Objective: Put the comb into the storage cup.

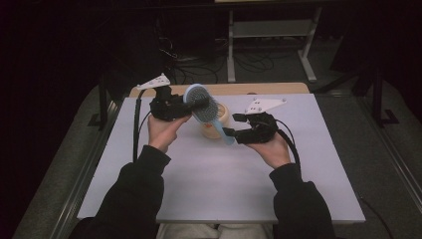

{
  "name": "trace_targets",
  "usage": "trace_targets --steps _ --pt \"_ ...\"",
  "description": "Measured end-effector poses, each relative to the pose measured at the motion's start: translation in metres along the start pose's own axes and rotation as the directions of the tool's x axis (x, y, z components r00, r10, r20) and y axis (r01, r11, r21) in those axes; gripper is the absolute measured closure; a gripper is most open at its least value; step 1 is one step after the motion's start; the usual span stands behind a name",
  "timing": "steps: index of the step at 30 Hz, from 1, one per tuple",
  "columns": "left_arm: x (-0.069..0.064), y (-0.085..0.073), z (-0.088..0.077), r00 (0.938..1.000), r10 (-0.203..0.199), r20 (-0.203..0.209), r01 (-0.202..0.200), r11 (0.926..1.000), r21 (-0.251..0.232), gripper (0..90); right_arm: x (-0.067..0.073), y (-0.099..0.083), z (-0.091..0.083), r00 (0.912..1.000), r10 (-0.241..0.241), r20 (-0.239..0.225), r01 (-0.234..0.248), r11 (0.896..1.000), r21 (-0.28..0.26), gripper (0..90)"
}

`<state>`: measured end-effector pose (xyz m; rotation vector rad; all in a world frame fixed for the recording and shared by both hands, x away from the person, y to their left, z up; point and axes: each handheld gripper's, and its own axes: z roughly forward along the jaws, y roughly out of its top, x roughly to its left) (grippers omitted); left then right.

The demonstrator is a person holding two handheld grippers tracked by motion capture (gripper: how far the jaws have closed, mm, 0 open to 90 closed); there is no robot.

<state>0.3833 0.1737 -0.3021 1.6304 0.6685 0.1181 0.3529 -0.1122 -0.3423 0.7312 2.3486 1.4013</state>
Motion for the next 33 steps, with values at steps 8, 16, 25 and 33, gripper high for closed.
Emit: trace_targets --steps 8,16,25,33 --pt "-0.002 0.013 -0.005 0.9994 0.03 -0.015 -0.03 0.9995 0.0 56.3 -0.01 -0.01 -0.01 0.998 0.063 -0.002 -0.063 0.998 0.012 19.3" --pt "-0.005 0.031 -0.005 0.9974 0.068 -0.024 -0.068 0.9975 0.019 56.3 -0.018 -0.022 -0.021 0.9938 0.109 -0.021 -0.109 0.994 0.011 8.8" --pt "-0.007 0.05 -0.008 0.9944 0.101 -0.031 -0.1 0.9946 0.028 56.2 -0.025 -0.034 -0.031 0.9899 0.14 -0.02 -0.139 0.989 0.044 0.0" --pt "-0.006 0.065 -0.008 0.99 0.134 -0.043 -0.132 0.9902 0.046 56.2 -0.03 -0.049 -0.042 0.9854 0.17 -0.013 -0.168 0.984 0.065 0.0"
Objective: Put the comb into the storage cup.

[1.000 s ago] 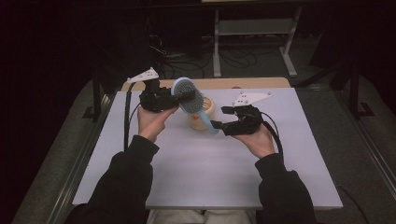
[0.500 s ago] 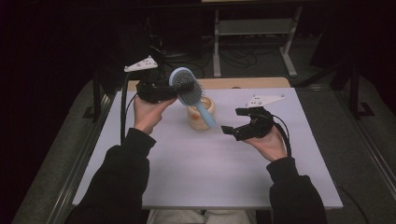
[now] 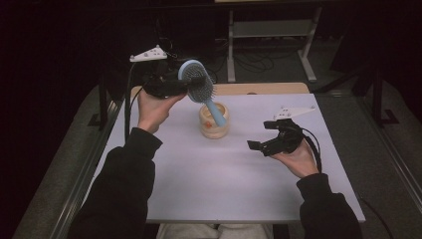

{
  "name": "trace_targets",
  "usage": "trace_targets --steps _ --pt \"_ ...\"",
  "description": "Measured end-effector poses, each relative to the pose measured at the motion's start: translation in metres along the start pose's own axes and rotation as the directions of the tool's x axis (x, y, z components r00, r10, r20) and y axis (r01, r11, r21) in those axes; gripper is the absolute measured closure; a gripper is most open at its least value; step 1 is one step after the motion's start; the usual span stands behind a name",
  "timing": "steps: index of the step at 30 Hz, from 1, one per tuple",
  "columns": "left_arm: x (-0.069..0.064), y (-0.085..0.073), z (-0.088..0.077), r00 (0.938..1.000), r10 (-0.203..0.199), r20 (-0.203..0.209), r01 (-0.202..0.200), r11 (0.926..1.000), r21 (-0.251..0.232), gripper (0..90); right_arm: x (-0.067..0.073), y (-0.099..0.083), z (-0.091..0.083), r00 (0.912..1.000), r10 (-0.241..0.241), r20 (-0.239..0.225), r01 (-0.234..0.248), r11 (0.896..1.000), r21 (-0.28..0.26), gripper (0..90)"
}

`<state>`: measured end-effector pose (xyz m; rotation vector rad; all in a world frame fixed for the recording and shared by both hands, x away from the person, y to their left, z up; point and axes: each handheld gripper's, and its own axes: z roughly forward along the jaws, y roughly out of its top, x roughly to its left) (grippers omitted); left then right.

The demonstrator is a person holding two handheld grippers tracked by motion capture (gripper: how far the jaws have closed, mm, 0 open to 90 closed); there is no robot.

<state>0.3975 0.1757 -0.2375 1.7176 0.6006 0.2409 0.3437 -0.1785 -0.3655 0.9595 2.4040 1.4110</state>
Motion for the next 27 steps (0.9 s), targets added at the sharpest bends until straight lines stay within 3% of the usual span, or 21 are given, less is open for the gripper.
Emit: trace_targets --steps 14,27 --pt "0.007 0.024 0.0 0.9991 0.04 -0.015 -0.039 0.9989 0.024 56.1 -0.007 -0.029 -0.018 0.9994 0.034 0.007 -0.034 0.999 0.025 0.0" --pt "0.03 0.025 0.016 0.9985 0.034 -0.043 -0.032 0.998 0.055 56.0 -0.003 -0.05 -0.031 0.9994 0.034 -0.003 -0.034 0.999 0.034 0.0"
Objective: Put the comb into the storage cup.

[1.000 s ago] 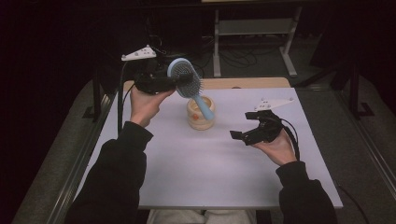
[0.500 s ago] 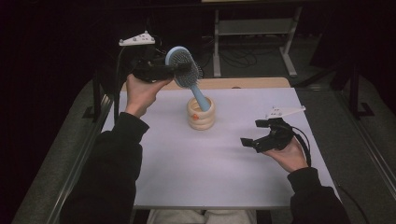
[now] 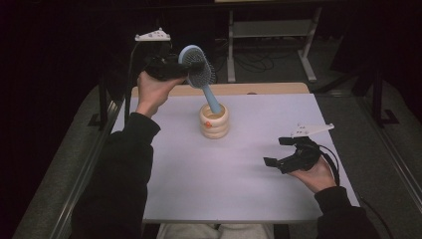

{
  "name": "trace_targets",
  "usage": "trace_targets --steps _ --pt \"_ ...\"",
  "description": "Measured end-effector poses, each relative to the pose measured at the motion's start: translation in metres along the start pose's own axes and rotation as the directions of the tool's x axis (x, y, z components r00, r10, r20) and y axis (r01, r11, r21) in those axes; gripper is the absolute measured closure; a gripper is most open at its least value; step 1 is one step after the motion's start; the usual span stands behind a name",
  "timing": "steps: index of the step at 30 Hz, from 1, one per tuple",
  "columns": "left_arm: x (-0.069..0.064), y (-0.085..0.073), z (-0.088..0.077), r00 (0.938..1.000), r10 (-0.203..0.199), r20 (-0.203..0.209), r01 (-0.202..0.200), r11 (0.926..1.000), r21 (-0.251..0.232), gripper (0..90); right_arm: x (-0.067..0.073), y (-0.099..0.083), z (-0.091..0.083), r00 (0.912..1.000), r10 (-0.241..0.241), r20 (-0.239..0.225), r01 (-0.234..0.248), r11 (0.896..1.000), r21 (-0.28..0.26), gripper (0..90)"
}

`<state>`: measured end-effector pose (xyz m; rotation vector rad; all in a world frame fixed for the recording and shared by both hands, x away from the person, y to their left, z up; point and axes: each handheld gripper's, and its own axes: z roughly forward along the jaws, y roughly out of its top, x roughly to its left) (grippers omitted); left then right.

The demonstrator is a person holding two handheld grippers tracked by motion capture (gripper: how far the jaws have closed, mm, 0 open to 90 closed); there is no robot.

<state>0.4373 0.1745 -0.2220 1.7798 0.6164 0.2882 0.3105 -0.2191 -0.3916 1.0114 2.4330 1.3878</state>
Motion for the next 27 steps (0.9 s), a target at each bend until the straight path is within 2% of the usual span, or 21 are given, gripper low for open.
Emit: trace_targets --steps 10,19,27 --pt "0.013 -0.009 0.014 0.9997 -0.001 -0.024 0.002 0.9996 0.03 56.0 0.002 -0.01 -0.011 0.9999 0.012 0.007 -0.012 0.999 -0.04 0.0" --pt "0.017 -0.023 0.035 0.9992 0.012 -0.038 -0.009 0.9981 0.06 56.0 0.002 -0.02 -0.021 0.9995 0.021 0.022 -0.02 0.997 -0.074 0.0" --pt "0.022 -0.035 0.047 0.9987 0.012 -0.05 -0.008 0.9962 0.086 55.9 0.003 -0.034 -0.028 0.9989 0.021 0.041 -0.016 0.994 -0.108 0.0"
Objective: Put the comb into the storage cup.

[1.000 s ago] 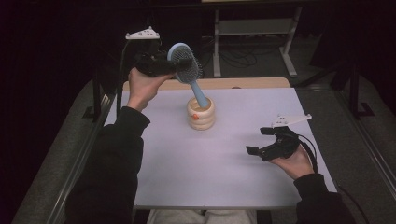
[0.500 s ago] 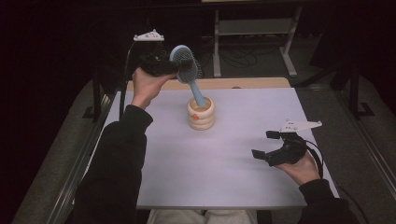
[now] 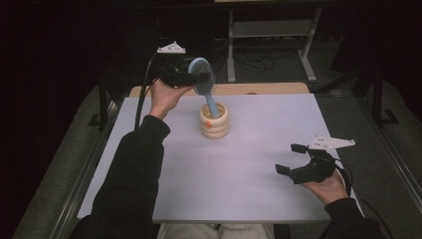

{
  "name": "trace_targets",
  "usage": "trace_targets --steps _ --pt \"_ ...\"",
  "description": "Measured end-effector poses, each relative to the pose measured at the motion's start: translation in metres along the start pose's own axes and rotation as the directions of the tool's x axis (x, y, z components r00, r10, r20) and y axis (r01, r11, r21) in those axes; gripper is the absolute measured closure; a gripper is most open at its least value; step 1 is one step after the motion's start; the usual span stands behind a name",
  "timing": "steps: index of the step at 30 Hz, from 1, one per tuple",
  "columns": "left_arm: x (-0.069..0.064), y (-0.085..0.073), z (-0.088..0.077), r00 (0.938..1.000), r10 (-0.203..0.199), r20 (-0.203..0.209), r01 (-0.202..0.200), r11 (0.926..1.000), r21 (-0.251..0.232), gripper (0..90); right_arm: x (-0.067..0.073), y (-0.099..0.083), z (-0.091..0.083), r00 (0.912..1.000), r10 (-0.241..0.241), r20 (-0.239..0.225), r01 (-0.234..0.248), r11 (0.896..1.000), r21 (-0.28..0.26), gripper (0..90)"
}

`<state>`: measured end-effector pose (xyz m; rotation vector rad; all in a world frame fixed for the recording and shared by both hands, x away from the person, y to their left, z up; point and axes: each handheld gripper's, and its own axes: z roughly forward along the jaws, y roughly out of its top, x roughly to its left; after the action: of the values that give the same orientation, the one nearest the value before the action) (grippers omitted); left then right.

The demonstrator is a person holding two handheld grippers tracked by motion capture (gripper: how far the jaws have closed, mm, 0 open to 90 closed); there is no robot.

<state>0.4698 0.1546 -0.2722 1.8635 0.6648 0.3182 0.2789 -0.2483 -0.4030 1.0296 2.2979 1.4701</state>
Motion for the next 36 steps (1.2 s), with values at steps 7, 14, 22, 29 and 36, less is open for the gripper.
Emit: trace_targets --steps 7,14,22,29,36 --pt "-0.001 -0.007 0.011 1.0 0.006 0.001 -0.006 0.9998 0.019 55.9 0.001 -0.008 -0.003 1.0 -0.004 0.004 0.004 1.0 -0.015 0.0" --pt "0.0 -0.018 0.02 1.0 0.005 0.002 -0.005 0.999 0.043 55.9 0.001 -0.011 -0.004 1.0 -0.001 0.006 0.001 1.0 -0.018 0.0" --pt "0.0 -0.027 0.026 1.0 -0.001 0.009 0.001 0.9988 0.049 55.8 0.002 -0.012 -0.003 1.0 -0.002 0.006 0.002 1.0 -0.018 0.0" --pt "-0.002 -0.033 0.033 0.9998 0.008 0.018 -0.009 0.9978 0.066 55.7 0.002 -0.012 -0.002 1.0 -0.006 0.006 0.006 1.0 -0.014 0.0" --pt "-0.008 -0.036 0.041 0.9992 0.023 0.033 -0.025 0.9962 0.083 55.2 0.003 -0.013 -0.001 1.0 -0.007 0.003 0.007 1.0 -0.016 0.0"
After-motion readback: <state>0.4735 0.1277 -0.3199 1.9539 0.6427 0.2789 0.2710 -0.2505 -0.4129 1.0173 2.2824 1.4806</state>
